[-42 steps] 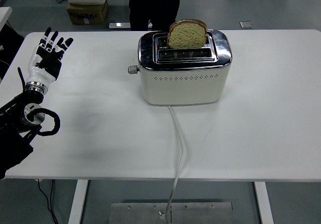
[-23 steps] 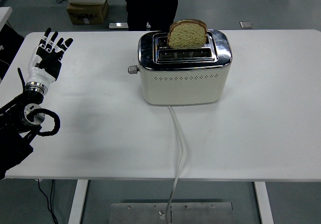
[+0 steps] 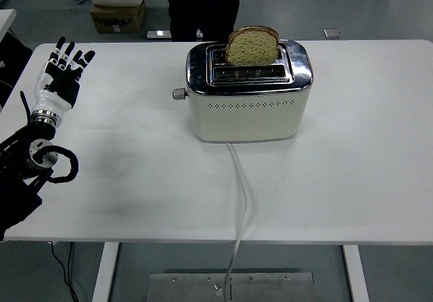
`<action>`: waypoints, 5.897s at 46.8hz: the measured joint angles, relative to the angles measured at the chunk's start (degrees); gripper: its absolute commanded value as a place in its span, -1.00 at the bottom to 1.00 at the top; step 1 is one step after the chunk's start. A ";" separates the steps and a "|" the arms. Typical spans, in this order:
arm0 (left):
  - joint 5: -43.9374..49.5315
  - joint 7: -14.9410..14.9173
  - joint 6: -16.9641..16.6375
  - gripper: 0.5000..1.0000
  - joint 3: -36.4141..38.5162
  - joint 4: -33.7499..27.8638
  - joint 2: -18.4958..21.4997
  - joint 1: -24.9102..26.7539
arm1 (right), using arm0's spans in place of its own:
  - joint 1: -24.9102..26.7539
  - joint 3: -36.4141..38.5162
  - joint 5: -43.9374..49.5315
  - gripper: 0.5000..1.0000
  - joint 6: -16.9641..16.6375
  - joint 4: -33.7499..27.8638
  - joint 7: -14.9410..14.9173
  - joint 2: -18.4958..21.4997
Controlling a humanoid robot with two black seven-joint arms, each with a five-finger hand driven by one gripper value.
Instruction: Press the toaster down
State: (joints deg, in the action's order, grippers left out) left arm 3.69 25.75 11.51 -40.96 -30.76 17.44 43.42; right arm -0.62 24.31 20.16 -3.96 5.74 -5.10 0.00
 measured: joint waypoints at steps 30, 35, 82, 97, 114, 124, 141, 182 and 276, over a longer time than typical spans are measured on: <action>0.01 0.00 -1.82 1.00 0.00 0.05 0.64 0.17 | 0.00 -0.01 0.01 1.00 0.00 0.00 0.00 0.00; 0.01 0.00 -2.28 1.00 0.00 0.06 1.09 0.25 | 0.00 -0.02 0.03 1.00 0.00 0.01 0.00 0.00; -14.64 -0.53 -0.82 1.00 0.80 -0.59 9.62 1.70 | 0.00 -0.03 0.02 1.00 0.00 0.00 0.01 0.00; -21.37 -0.53 0.87 1.00 0.88 -0.63 10.23 2.27 | 0.00 -0.02 0.02 1.00 0.00 0.01 0.01 0.00; -22.11 -0.52 0.88 1.00 3.82 -0.61 10.33 4.15 | 0.00 -0.02 0.02 1.00 0.00 -0.01 0.01 0.00; -28.73 -0.53 0.97 1.00 7.89 -1.48 10.44 5.61 | 0.00 -0.01 -0.01 1.00 0.00 0.03 0.01 0.00; -42.91 -0.16 0.93 1.00 10.75 -12.00 16.51 4.91 | 0.00 -0.01 0.03 0.99 0.00 0.00 -0.02 0.00; -68.55 0.18 0.32 1.00 12.40 -22.74 18.51 3.90 | 0.00 -0.04 0.02 0.99 0.00 0.00 0.00 0.00; -74.44 -0.01 0.44 1.00 14.86 -26.37 15.60 4.04 | 0.00 -0.01 0.05 1.00 0.00 0.02 0.01 0.00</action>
State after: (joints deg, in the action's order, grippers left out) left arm -70.75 25.74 11.96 -26.10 -57.14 33.04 47.46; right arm -0.62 24.29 20.20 -3.96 5.76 -5.09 0.00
